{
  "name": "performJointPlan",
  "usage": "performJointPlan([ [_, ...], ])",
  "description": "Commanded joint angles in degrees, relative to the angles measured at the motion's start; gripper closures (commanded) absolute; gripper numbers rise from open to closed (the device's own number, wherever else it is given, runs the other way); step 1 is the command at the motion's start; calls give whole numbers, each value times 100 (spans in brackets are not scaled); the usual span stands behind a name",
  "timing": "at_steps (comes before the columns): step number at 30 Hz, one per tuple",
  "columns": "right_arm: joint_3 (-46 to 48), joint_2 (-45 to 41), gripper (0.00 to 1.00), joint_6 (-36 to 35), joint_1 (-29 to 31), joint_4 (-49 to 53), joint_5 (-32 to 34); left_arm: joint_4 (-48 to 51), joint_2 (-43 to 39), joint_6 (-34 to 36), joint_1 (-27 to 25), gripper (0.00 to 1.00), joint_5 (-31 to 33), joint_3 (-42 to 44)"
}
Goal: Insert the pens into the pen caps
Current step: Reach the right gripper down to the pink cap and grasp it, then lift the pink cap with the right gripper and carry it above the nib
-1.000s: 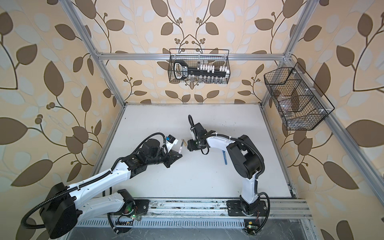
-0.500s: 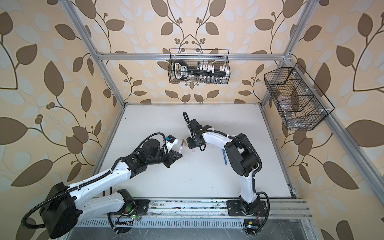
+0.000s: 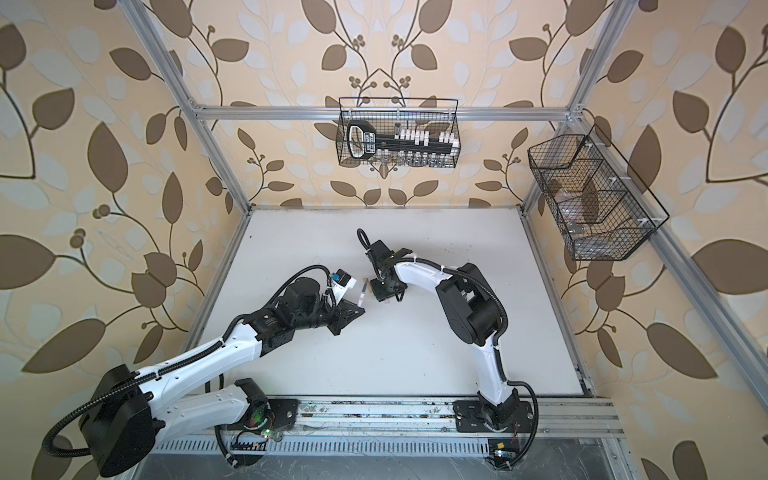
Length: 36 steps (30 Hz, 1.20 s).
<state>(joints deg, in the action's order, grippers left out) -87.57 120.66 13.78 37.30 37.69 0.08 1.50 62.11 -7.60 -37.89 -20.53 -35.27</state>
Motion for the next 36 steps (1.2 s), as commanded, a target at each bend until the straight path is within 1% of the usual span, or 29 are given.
performJointPlan([
  [1,-194,259,57,-130,56,303,216,-176,-66,78,-10,95,-82,-16],
  [3,-258,333,60,-144,79,391,288,-163,-82,90,-8,95,-62,-16],
  [6,-274,370,67,-172,100,475,358,-154,-93,91,-8,95,-39,-7],
  [12,-24,153,77,-166,82,303,437,-158,-93,93,-10,95,-12,-7],
  [17,487,-306,80,-98,-76,-243,173,-167,-77,99,-8,95,14,2],
  [20,938,-671,79,-30,-214,-687,-32,-176,-42,105,-14,95,16,2],
  [26,1993,-1607,79,205,-519,-1767,-667,-211,112,109,-12,95,-2,-15],
  [29,2631,-2150,79,424,-716,-2487,-1026,-253,194,118,-17,95,-12,-15],
  [32,3406,-2852,78,734,-878,-3428,-1109,-307,287,109,-28,95,-46,-16],
  [36,4263,-3615,78,1174,-1043,-4576,-1420,-402,396,67,-68,95,-121,-24],
])
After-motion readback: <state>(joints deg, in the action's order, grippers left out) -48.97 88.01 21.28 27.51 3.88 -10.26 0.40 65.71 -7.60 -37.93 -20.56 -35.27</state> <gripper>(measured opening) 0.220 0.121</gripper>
